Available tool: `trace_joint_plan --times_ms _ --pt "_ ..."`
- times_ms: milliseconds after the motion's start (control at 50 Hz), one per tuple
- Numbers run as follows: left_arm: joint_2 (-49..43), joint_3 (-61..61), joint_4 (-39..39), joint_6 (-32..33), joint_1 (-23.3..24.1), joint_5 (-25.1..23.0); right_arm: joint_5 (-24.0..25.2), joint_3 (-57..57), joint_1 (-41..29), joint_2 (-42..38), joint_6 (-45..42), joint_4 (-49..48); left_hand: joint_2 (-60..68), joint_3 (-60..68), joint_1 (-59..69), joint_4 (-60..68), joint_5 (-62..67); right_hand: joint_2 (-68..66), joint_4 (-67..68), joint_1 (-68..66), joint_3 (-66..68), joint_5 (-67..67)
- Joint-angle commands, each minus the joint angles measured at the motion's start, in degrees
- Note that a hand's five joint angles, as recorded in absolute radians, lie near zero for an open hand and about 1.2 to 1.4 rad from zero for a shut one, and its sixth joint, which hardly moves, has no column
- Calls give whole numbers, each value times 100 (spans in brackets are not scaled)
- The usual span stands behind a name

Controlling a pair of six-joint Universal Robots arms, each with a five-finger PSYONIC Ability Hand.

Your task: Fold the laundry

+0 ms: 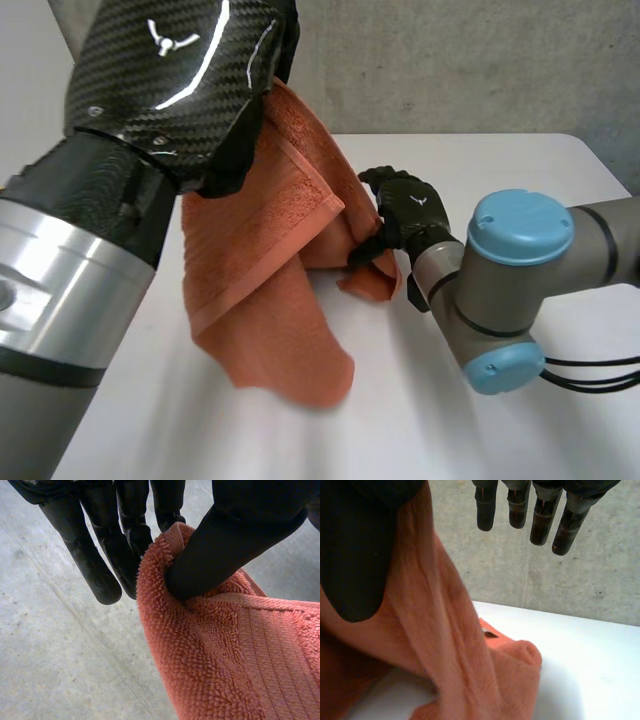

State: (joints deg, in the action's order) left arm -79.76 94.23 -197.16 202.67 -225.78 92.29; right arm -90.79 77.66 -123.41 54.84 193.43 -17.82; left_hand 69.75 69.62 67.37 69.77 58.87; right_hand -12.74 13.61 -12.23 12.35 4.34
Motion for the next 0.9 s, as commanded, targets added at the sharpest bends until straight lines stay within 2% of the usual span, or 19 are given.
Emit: trace_joint_plan --times_ms 20,60,100,120,160,180,200,300,440,480,500,540,560,580,600,640,760,820,900 --pt "347 26 142 0 -45 0 -175 -383 -17 -615 -15 24 1025 1038 1263 1023 1113 -21 -67 -71 59 -140" --pt "399 17 160 0 -54 0 -175 -392 -17 -694 -33 33 1025 1038 1263 1023 1113 -408 320 -458 446 247" --pt "435 8 160 9 -63 0 -184 -349 1 -773 -33 42 1025 1038 1263 1023 1113 -2299 2211 -2349 2337 2138" --pt "435 8 160 9 -80 0 -184 -348 1 -773 -33 42 1025 1038 1263 1023 1113 -2308 2220 -2359 2347 2148" --pt "435 -1 169 9 -150 0 -193 -243 54 -703 -68 68 1025 1038 1263 1023 1113 -4416 4328 -4466 4454 4255" --pt "444 8 160 9 -264 0 -193 -243 54 -703 -68 68 1025 1038 1263 1023 1113 -4428 4340 -4478 4466 4267" --pt "444 8 160 9 -265 0 -237 -173 89 -625 -86 86 1025 1038 1263 1023 1113 -6476 6388 -6527 6515 6316" --pt "435 61 151 -8 -739 -27 -491 169 667 234 -164 24 1025 1038 1263 1023 1113 -6726 6639 -6777 6765 6566" --pt "330 315 143 -44 -1670 -79 -281 285 1144 1574 -912 77 1025 1038 1263 1023 1113 -6726 6639 -6777 6765 6566" --pt "321 368 143 -52 -1777 -79 51 206 1327 2177 -1707 225 1025 1038 1263 1023 1113 -6726 6639 -6777 6765 6566" --pt "295 421 125 -52 -1838 -97 53 205 1328 2180 -1712 227 1025 1038 1263 1023 1113 -6726 6639 -6777 6765 6566" --pt "242 465 116 -52 -1873 -132 525 109 1503 2766 -2761 803 1025 1038 1263 1023 1113 -6726 6639 -6777 6765 6566" --pt "163 482 116 -52 -1908 -150 528 109 1504 2769 -2766 807 1025 1038 1263 1023 1113 -6726 6639 -6777 6765 6566" --pt "163 483 116 -52 -1908 -150 684 4 1582 2960 -3245 1198 1025 1038 1263 1023 1113 -6726 6639 -6777 6765 6566" --pt "67 500 142 -44 -1961 -158 686 3 1583 2962 -3250 1202 1025 1038 1263 1023 1113 -6726 6639 -6777 6765 6566" --pt "-48 527 151 -44 -2005 -159 800 -189 1688 3111 -4002 2042 1025 1038 1263 1023 1113 -6726 6639 -6777 6765 6566" --pt "-723 693 169 -52 -2075 -281 888 -234 1671 3077 -4856 3616 1025 1038 1263 1023 1113 -6726 6639 -6777 6765 6566" --pt "-1215 702 160 -52 -2084 -439 888 -199 1662 2997 -5043 3892 1025 1038 1263 1023 1113 -6726 6639 -6777 6765 6566" --pt "-1877 597 160 -52 -2084 -545 818 -181 1653 2341 -5577 4243 1025 1038 1263 1023 1113 -6726 6639 -6777 6765 6566"
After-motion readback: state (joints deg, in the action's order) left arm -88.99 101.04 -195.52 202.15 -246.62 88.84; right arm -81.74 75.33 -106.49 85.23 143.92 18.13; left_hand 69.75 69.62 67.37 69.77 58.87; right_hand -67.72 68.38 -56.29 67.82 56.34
